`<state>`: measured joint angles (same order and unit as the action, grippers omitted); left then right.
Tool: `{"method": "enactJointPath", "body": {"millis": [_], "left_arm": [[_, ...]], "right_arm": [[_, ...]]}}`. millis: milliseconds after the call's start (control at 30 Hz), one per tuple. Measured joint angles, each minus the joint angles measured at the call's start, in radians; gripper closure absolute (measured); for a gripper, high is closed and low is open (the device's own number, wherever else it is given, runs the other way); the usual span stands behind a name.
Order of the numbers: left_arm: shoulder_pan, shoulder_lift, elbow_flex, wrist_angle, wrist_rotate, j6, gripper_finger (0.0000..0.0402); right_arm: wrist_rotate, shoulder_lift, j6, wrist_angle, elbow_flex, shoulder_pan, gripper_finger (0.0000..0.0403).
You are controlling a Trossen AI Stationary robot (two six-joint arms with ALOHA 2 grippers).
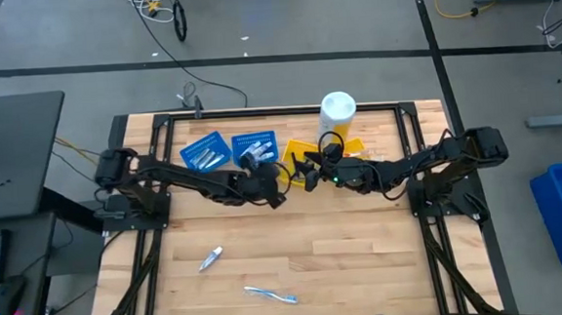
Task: Pick & Place Travel size toiletries
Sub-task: Put the silver nail cutter into the left blue bin
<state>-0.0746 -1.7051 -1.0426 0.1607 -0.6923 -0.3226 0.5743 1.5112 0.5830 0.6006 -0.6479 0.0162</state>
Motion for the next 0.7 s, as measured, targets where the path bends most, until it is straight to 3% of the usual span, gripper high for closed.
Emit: {"method": "enactJointPath", "body": {"millis": [300,500,600,700], "left_arm": [[0.019,0.189,-0.001,0.46,-0.073,-0.256,0.037],[0.125,0.298,-0.001,0.828,-0.093,-0.388,0.0368],[0.2,0.32,0.0,0.943,-0.063,-0.398,0.037],[0.279,0.317,0.002,0.981,0.005,-0.3,0.037]], "right_arm": [[0.009,0.0,-0.023,-0.041,0.0,0.0,0.0144],[-0.003,-0.001,-0.023,-0.055,0.0,0.004,0.0162],[-0.003,-0.001,-0.015,-0.08,0.001,0.004,0.017],[-0.009,-0.001,-0.013,-0.086,0.0,0.004,0.0176]]}}
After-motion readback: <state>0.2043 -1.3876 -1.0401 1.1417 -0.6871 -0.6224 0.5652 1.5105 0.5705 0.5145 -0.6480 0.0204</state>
